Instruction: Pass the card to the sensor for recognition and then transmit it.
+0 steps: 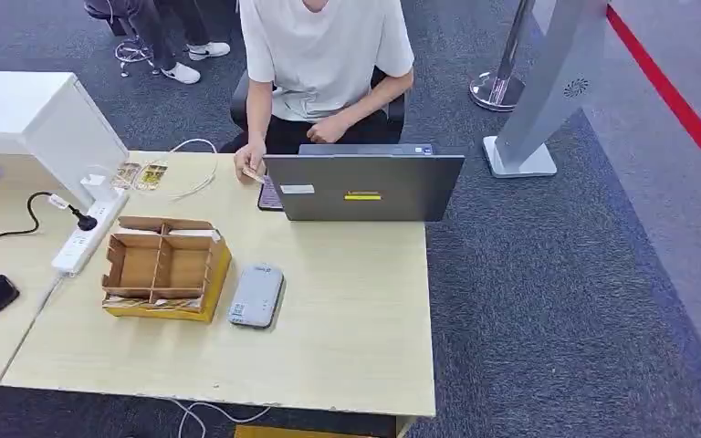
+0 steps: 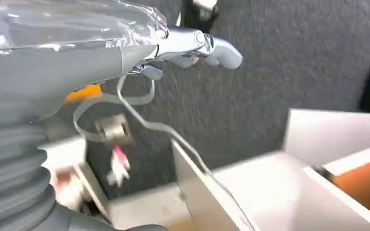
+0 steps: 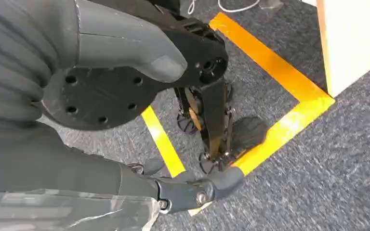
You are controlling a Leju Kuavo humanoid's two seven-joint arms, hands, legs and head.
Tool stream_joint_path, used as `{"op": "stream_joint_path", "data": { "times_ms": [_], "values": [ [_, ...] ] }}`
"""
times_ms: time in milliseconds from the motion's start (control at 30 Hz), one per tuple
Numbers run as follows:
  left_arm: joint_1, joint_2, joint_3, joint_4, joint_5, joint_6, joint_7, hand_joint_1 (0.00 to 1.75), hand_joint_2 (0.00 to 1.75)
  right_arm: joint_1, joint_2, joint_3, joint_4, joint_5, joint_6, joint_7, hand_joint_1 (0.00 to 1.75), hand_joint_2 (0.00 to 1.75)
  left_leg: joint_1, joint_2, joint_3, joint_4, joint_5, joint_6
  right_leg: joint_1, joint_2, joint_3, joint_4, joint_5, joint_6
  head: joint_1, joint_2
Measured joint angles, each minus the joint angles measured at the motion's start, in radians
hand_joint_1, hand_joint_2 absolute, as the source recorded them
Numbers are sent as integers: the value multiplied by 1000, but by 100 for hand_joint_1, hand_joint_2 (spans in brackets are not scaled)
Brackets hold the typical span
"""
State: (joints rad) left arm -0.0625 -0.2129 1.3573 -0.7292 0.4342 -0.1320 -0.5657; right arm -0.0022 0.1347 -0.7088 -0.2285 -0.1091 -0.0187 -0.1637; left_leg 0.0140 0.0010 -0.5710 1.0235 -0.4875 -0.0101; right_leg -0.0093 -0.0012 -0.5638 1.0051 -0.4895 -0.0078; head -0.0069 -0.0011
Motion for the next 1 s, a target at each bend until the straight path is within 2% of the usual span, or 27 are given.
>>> {"op": "stream_joint_path", "data": {
  "times_ms": [67,200,333,500,567,667,767,833,867,933,1000],
  "values": [
    [4,-29,1,-78,26,-28,13,0,175,0,0,0,0,10,-5,2,0,175,0,0,0,0,0,1,0,0,0,0,0,0,2,0],
    [7,-40,1,-200,59,-64,20,0,175,0,0,0,0,23,-10,0,0,175,-2,0,0,1,-1,1,-1,0,0,-1,0,1,3,0],
    [11,-40,1,-251,96,-96,28,0,175,-2,1,-5,0,34,-9,-2,0,175,-1,0,0,1,-1,1,-1,0,0,0,0,1,3,0],
    [14,-23,1,-254,130,-127,26,0,175,-3,2,-9,0,49,-8,-3,0,175,-1,0,0,1,-1,1,-1,0,0,0,0,0,3,0],
    [15,-16,1,-264,125,-162,19,0,175,-4,2,-9,0,59,-9,-3,0,175,-1,0,0,1,-1,1,-1,0,0,0,0,0,3,0],
    [21,-15,-13,-345,92,-193,0,0,175,-4,2,-10,0,80,-10,-3,0,175,0,0,0,1,-1,1,0,0,0,0,0,0,3,0],
    [24,-13,-38,-454,71,-195,33,0,175,-5,3,-12,0,96,-10,-2,0,175,0,0,1,1,-1,1,0,0,0,0,0,0,3,0],
    [36,-14,-98,-539,-22,-195,55,0,175,-6,3,-16,0,110,-3,0,0,175,0,0,1,1,-1,1,0,0,-2,-1,0,0,3,0],
    [36,-14,-155,-583,-96,-170,52,0,175,-8,3,-17,0,117,3,1,0,175,0,-2,0,1,0,1,0,-2,-2,-1,0,0,3,0],
    [27,-5,-255,-657,-244,-87,39,0,175,-14,3,-18,0,132,16,2,0,175,0,-3,0,1,0,1,0,-4,0,0,1,0,3,0],
    [19,12,-373,-714,-301,10,37,0,175,-19,3,-18,0,143,23,2,0,175,0,-2,0,1,1,0,0,-2,0,0,3,-2,3,0]
  ]
}}
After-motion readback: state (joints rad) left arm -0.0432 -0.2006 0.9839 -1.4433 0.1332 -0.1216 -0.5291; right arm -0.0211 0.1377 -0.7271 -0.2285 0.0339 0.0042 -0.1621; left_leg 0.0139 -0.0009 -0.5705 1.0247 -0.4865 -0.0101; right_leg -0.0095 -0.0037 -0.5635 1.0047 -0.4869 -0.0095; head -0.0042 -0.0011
